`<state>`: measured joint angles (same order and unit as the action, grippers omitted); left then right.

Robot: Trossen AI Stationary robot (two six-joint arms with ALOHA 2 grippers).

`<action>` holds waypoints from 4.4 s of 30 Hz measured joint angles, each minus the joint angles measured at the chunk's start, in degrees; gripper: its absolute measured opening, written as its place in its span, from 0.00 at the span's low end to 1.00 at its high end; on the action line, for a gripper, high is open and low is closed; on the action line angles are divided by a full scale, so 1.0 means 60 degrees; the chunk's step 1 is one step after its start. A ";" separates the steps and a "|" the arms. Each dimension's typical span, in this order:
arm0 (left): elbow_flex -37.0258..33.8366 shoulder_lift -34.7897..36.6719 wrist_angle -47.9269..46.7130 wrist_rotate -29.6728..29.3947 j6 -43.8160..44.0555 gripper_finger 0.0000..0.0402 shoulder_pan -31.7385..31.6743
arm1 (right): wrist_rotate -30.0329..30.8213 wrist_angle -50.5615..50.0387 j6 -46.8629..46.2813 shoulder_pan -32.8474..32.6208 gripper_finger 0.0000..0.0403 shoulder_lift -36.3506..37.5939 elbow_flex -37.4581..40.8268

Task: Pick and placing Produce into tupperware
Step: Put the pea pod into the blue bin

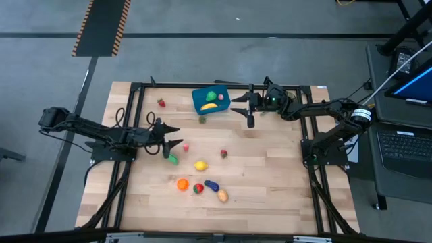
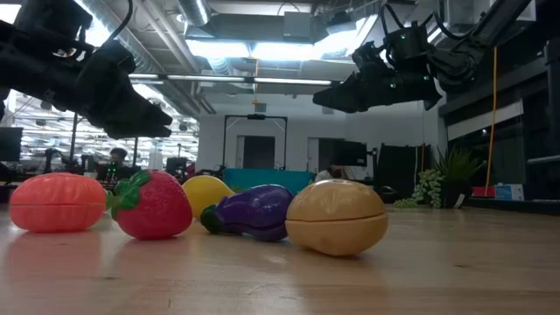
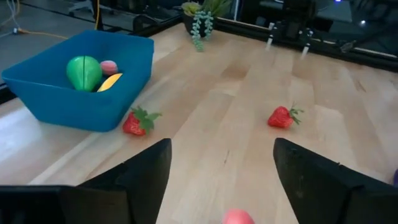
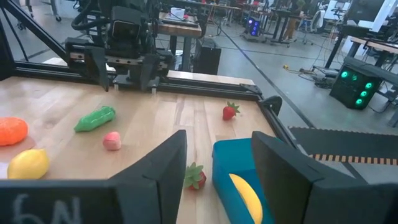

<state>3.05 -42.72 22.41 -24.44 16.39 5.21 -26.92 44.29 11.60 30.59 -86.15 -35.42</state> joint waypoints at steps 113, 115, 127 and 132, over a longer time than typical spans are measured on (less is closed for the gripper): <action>0.7180 -0.8344 -1.1413 0.5547 -0.1015 0.30 -0.0217 | -0.0007 -0.2692 -0.0339 -0.0750 0.45 0.0000 -0.0004; 0.7176 -0.8346 -1.1412 0.5568 -0.1004 0.30 -0.0215 | -0.0007 -0.2692 -0.0343 -0.0750 0.45 0.0000 -0.0004; 0.7146 -0.8080 -1.1527 0.5499 -0.0723 0.30 -0.0200 | -0.0007 -0.2710 -0.0344 -0.0750 0.45 0.0000 -0.0004; 0.7125 -0.7607 -1.1621 0.5589 -0.0479 0.30 -0.0181 | -0.0007 -0.2728 -0.0346 -0.0750 0.45 0.0000 -0.0004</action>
<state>45.80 -88.36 -47.31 9.09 13.52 4.13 -26.96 27.92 9.52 26.09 -86.15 -35.44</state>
